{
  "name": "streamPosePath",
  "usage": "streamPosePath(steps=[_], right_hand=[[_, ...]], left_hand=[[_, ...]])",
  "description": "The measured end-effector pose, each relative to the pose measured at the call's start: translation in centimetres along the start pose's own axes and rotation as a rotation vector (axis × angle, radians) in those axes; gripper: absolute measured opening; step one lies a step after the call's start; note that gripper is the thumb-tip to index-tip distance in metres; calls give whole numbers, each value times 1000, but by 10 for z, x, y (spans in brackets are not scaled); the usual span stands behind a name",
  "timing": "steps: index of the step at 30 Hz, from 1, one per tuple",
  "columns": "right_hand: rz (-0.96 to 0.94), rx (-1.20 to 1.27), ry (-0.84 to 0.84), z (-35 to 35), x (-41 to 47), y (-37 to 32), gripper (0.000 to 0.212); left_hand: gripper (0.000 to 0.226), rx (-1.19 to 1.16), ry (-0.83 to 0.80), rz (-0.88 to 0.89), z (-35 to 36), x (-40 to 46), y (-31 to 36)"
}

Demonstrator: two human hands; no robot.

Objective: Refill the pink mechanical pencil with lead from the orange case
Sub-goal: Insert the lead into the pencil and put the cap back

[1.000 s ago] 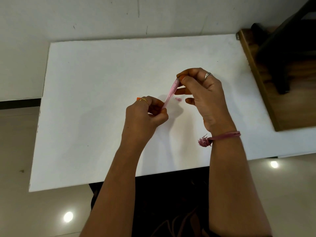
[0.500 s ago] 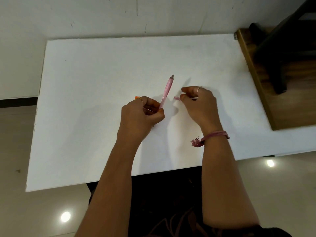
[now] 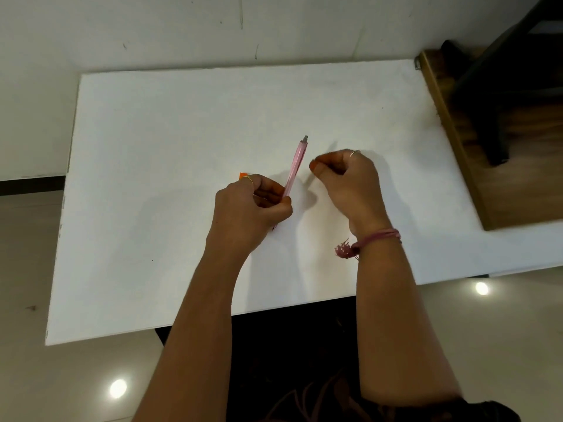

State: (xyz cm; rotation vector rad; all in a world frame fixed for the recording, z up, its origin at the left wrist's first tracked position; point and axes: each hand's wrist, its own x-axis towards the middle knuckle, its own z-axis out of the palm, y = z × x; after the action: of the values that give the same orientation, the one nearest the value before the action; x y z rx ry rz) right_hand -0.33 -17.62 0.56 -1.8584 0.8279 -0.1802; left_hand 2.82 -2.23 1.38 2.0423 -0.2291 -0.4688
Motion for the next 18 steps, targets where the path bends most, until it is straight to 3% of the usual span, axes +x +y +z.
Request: streamPosePath(steps=[3,6,18], right_hand=[[102,404,-38,-6,-2,-10,12],[133,566,-114,-10,-4,-15,13],[120,675,-213,-11,-5,-17,14]], left_hand=[[11,-4,-11,8,0,0,1],[13,1,-23,17,1,0,4],[14,16,-55,12,1,0,7]])
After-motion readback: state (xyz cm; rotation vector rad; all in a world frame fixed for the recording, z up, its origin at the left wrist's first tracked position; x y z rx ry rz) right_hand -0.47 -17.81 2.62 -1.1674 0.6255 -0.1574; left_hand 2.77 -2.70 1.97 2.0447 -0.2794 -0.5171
